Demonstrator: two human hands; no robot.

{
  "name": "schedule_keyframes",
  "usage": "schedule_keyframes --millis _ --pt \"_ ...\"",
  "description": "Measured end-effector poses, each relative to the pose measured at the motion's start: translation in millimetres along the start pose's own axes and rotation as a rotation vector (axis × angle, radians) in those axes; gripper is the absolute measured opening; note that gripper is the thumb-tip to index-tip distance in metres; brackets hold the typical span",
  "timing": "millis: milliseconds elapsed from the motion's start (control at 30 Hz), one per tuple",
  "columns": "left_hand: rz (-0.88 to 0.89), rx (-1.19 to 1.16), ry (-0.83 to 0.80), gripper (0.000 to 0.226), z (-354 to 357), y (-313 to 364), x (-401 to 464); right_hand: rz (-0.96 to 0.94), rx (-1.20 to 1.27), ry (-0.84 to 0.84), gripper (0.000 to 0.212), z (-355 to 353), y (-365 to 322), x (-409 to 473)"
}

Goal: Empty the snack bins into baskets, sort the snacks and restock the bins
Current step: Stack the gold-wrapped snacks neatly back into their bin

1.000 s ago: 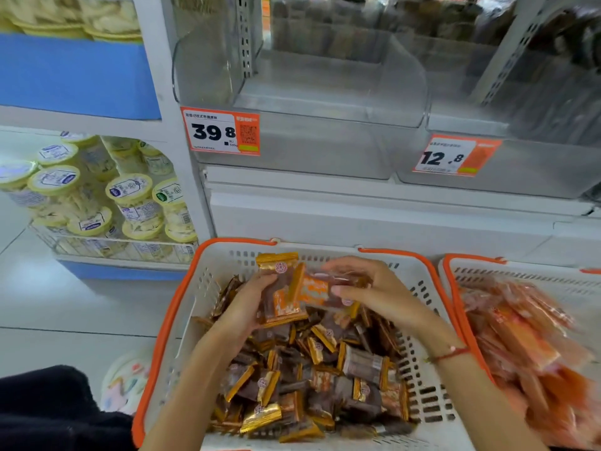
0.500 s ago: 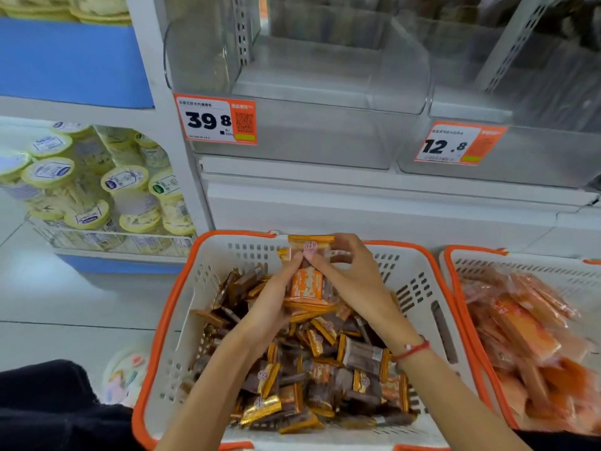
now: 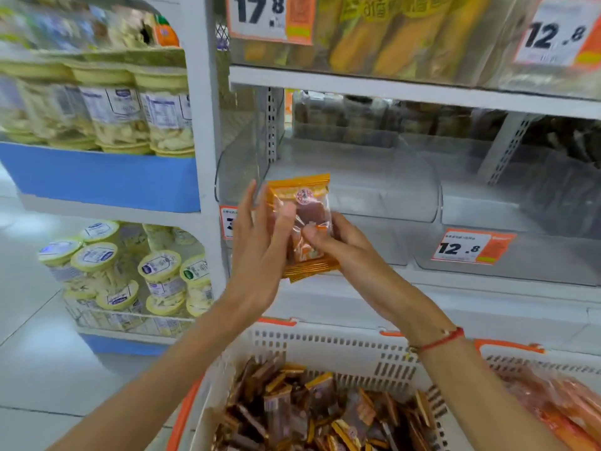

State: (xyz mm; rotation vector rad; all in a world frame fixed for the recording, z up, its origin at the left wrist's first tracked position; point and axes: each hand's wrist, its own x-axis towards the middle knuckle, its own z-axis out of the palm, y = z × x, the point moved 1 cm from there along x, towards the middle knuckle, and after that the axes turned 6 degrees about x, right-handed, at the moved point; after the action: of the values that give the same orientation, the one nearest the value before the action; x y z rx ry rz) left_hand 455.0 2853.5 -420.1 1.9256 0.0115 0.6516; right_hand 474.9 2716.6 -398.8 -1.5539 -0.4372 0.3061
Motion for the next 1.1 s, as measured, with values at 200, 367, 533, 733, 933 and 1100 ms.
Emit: schedule_keyframes --millis 200,367,533,733,933,1100 --pt "0.233 0.417 0.465 0.066 -54 -28 71 0.126 0.109 -0.044 0.03 -18 -40 52" --pt "0.316 0.581 0.435 0.074 -53 -54 102 0.212 0.124 0.077 0.017 -40 -58 99" --pt "0.38 0.591 0.428 0.067 -52 -78 112 0.289 0.124 0.157 0.016 -50 -43 163" --pt "0.387 0.502 0.457 0.067 -44 -85 114 0.178 -0.039 0.17 0.034 -40 -7 256" --pt "0.376 0.457 0.495 0.07 -36 -85 116 0.16 -0.19 0.15 0.05 -14 24 313" --pt "0.38 0.458 0.495 0.071 -35 -84 117 0.077 -0.461 0.245 0.05 -14 41 320"
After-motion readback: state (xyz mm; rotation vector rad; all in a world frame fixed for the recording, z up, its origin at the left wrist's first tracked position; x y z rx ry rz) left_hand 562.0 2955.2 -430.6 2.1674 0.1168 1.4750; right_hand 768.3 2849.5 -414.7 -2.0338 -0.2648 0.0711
